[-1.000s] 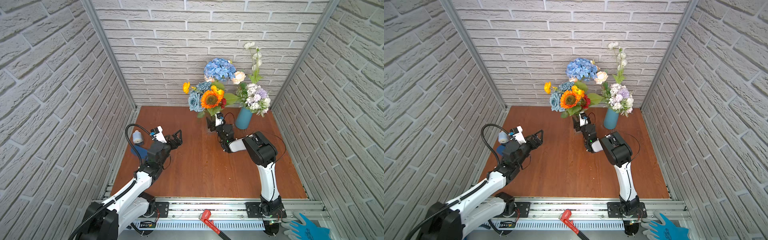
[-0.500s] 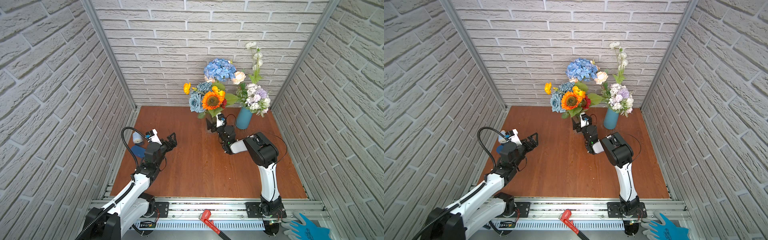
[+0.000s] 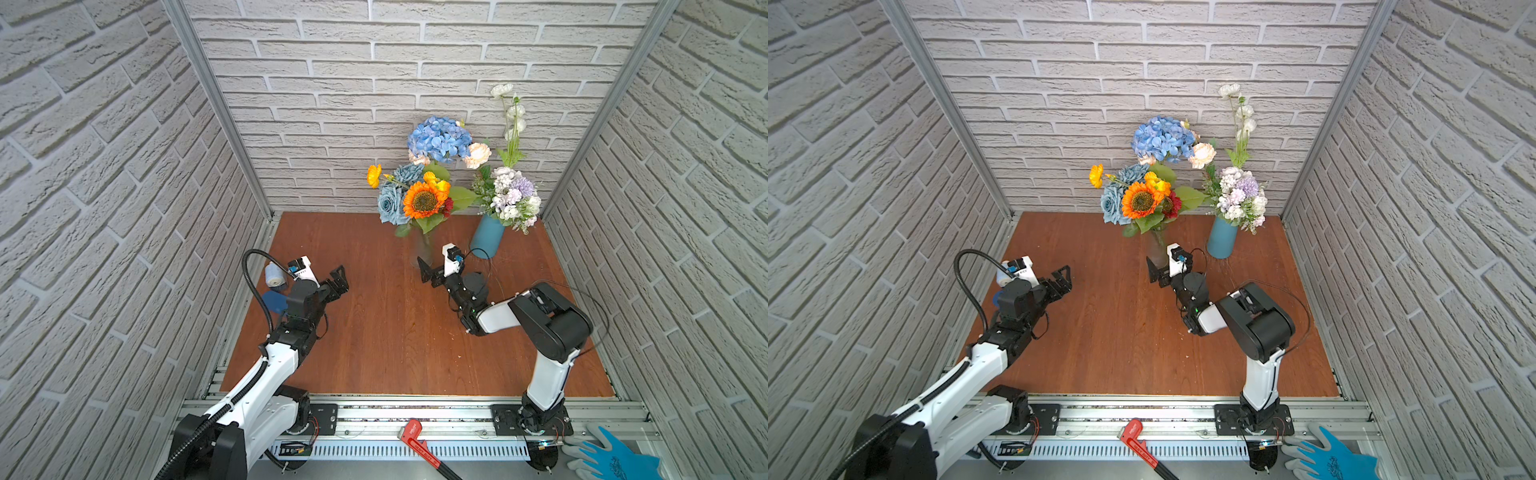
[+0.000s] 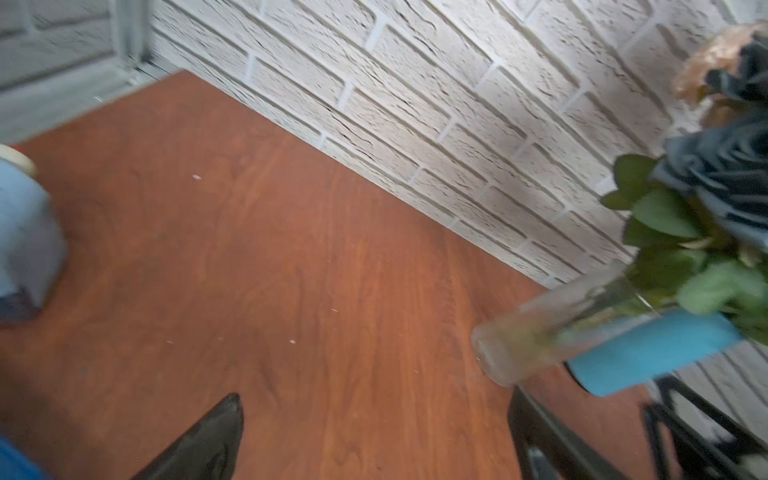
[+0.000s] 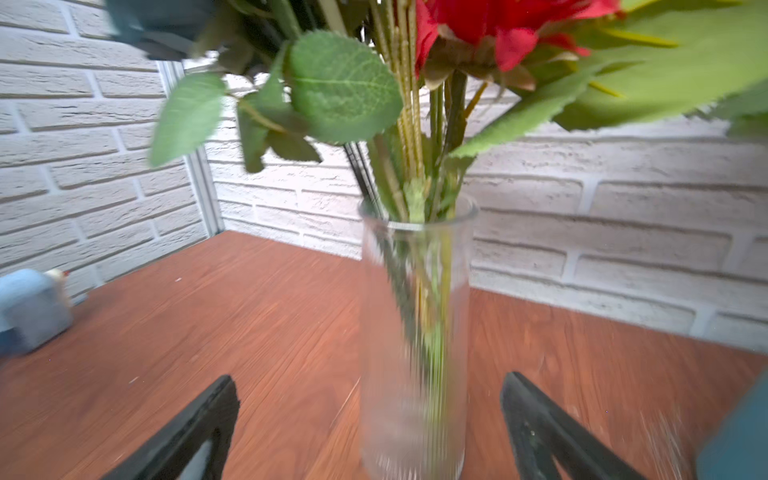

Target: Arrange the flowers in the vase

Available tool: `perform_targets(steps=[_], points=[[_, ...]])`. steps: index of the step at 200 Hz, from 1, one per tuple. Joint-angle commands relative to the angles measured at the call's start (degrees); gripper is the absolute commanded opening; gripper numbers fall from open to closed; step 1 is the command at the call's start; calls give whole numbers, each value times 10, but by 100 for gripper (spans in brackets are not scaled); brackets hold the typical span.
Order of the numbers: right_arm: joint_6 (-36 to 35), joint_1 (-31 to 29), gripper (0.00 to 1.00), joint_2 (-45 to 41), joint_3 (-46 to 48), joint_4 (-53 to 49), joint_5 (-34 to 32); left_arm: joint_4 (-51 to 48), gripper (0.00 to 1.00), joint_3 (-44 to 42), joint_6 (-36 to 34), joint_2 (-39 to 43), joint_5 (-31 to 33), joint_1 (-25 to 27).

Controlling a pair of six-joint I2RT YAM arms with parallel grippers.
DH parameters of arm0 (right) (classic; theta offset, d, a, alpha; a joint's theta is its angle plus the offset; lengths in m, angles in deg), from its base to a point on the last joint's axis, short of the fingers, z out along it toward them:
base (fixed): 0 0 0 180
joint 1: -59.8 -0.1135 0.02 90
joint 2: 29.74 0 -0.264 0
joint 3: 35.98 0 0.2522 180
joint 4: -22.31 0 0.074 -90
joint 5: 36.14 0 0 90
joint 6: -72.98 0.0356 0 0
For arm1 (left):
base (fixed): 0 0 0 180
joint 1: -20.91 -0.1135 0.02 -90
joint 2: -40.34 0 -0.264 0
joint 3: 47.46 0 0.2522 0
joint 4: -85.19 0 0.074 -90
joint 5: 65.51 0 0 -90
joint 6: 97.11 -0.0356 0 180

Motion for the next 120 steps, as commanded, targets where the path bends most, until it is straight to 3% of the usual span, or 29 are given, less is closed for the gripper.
perform_targets(steps=[1, 18, 38, 54, 97, 120], points=[[33, -3, 98, -99, 63, -56, -19, -62, 98, 38, -84, 3, 70, -30], [29, -1, 100, -205, 87, -205, -42, -60, 98, 43, -123, -5, 84, -46], [22, 5, 99, -331, 57, -467, -88, -57, 98, 48, -167, -22, 118, -52], [8, 21, 99, -395, 43, -591, -118, -50, 98, 49, -196, -44, 145, -54], [-11, 118, 99, -443, 61, -677, -158, 31, 98, 15, -252, -103, 192, -54], [-75, 162, 99, -403, 63, -636, -161, 71, 98, 5, -286, -149, 209, -54]])
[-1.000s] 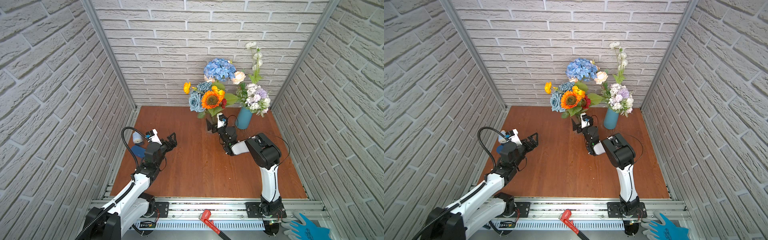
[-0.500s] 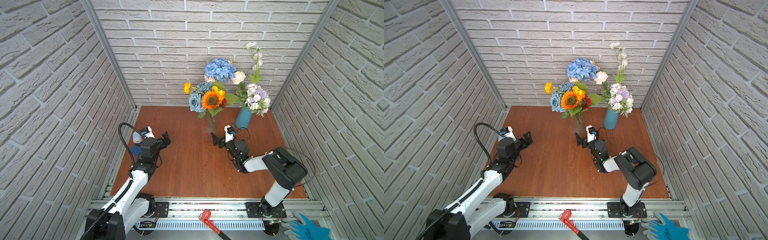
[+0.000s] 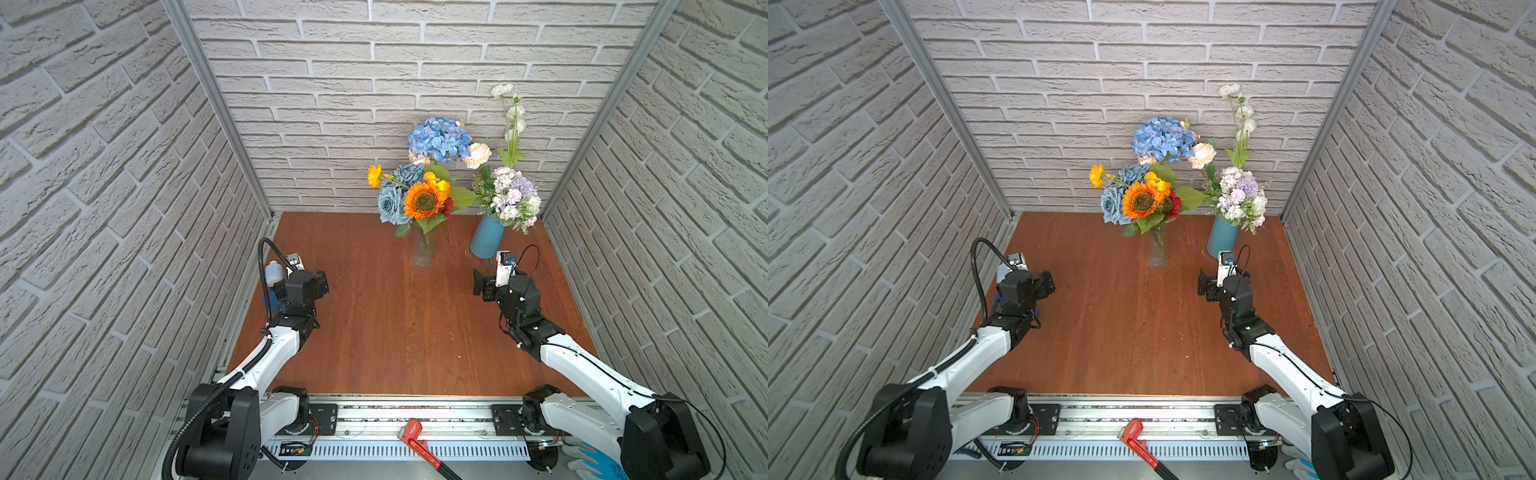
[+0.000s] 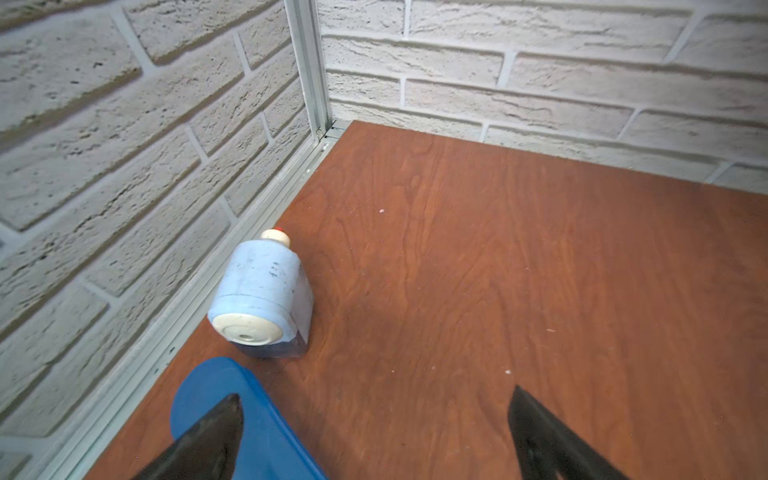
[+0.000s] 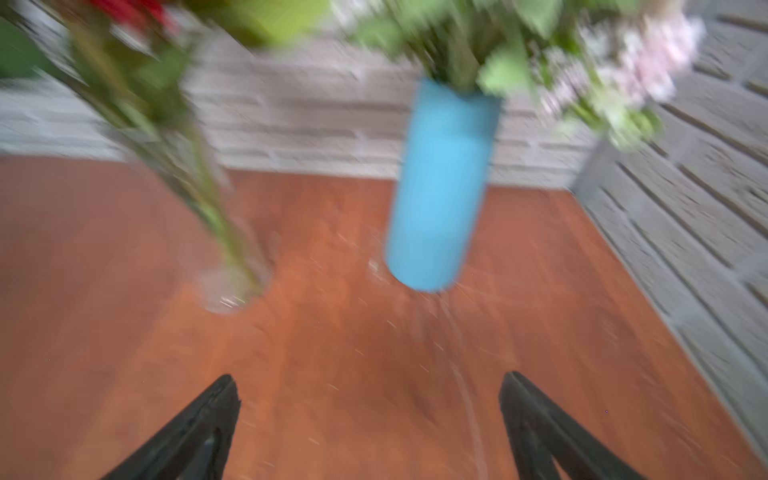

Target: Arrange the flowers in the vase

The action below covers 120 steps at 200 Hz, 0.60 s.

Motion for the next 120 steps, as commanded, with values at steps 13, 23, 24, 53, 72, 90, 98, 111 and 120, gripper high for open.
perform_targets(steps=[13, 23, 24, 53, 72, 90, 98, 111, 120], points=[[-66, 64, 99, 71, 19, 33, -5, 133, 98, -33, -77, -61, 26, -3], [-62, 87, 99, 97, 44, 112, 35, 184, 98, -47, -96, -83, 15, -3], [-63, 89, 99, 100, 47, 124, 38, 188, 98, -48, -97, -85, 14, -3], [-51, 133, 89, 164, 29, 163, 128, 322, 98, -78, -152, -142, -11, -6], [-53, 147, 79, 170, 15, 137, 172, 356, 98, -89, -176, -151, -48, -11], [-51, 147, 87, 167, 15, 136, 168, 451, 98, -123, -176, -183, -99, -33], [-46, 147, 100, 165, 18, 137, 156, 491, 98, -133, -168, -204, -116, -47], [-38, 149, 100, 160, 22, 139, 135, 524, 98, -139, -146, -233, -147, -72], [-54, 148, 100, 155, 25, 141, 127, 539, 98, -140, -134, -246, -163, -85]])
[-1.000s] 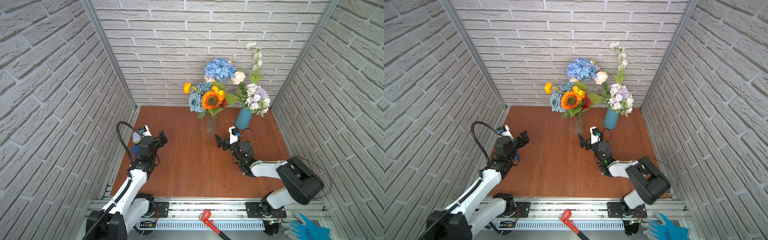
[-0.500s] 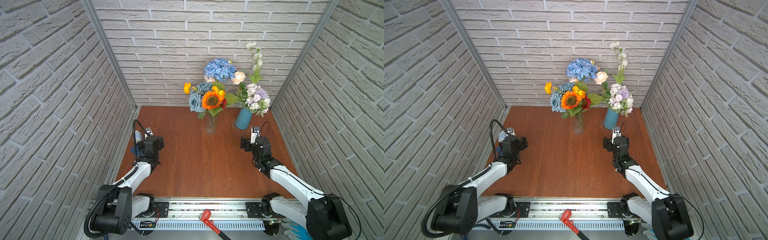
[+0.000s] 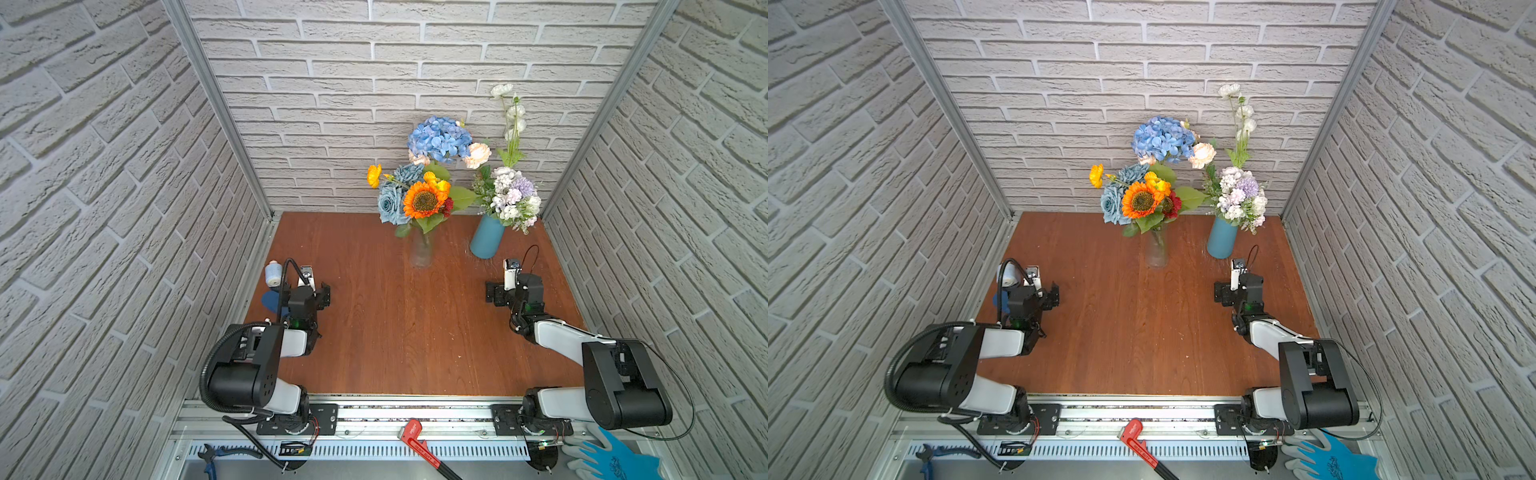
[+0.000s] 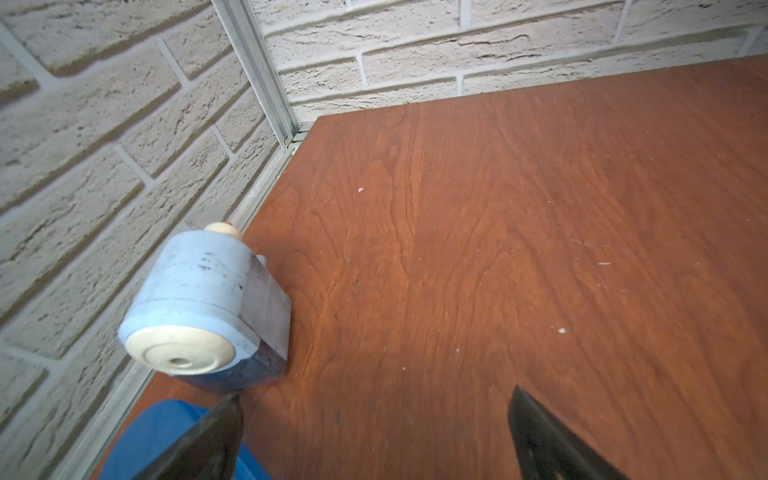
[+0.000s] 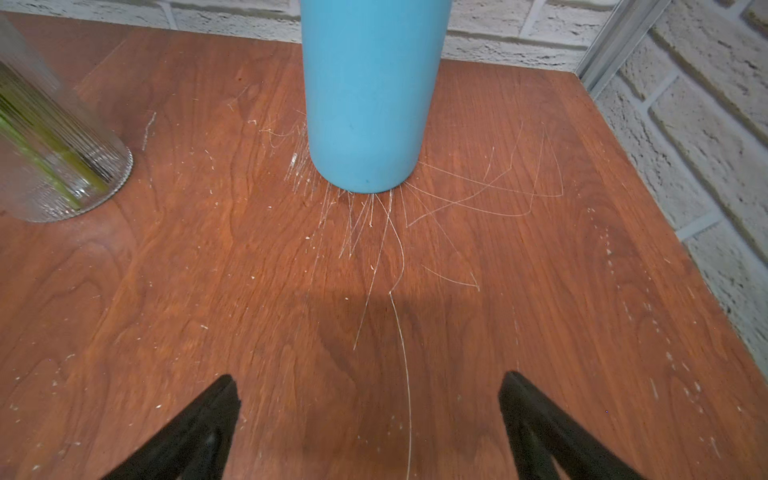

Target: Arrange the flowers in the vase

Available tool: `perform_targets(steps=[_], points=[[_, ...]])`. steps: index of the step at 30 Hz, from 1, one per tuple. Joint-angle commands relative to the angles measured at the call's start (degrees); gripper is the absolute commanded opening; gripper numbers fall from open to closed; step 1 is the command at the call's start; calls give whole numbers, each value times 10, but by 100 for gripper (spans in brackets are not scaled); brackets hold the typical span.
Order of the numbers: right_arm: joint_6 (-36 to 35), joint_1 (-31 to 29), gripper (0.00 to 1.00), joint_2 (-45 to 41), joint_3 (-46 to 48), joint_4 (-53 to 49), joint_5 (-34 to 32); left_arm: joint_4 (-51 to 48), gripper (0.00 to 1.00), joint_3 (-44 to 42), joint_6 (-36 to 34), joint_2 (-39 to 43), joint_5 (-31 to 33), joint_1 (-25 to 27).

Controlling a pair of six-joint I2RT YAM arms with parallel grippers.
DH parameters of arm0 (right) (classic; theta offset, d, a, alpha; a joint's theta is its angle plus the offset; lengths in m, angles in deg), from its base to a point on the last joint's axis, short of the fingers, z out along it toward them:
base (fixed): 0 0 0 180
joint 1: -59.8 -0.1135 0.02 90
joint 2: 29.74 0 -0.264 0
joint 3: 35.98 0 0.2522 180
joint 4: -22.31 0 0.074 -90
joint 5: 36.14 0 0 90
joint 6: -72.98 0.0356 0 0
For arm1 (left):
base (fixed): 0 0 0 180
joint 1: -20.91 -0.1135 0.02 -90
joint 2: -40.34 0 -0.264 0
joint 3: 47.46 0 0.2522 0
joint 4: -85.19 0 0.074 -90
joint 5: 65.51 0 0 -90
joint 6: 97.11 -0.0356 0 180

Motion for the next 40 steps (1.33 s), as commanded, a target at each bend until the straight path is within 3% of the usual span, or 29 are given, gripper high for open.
perform_targets(steps=[1, 2, 4, 8, 12, 15, 17, 21, 23, 40], points=[[-10, 3, 100, -21, -1, 28, -11, 141, 98, -13, 18, -39, -70, -34], [-35, 2, 100, -29, 7, 41, -22, 150, 98, -14, 23, -48, -83, -42], [-7, 14, 100, -19, 29, 102, -70, 118, 98, -3, 27, -40, -103, -49], [-12, 19, 99, -34, 35, 94, -38, 38, 98, 37, 24, -37, -118, -51], [-19, 19, 99, -60, 66, 125, -25, 25, 98, 43, 26, -37, -121, -55], [-13, 17, 99, -72, 60, 94, -1, -12, 98, 64, 32, -38, -115, -57], [6, 16, 99, -64, 44, 68, 52, -11, 98, 63, 33, -37, -116, -60], [46, 9, 100, 8, 48, 163, 37, -13, 98, 64, 34, -38, -117, -60], [37, 6, 100, 52, 81, 284, 48, -13, 98, 64, 34, -37, -117, -59], [30, 2, 100, 68, 70, 262, 55, -15, 98, 65, 33, -36, -120, -61]])
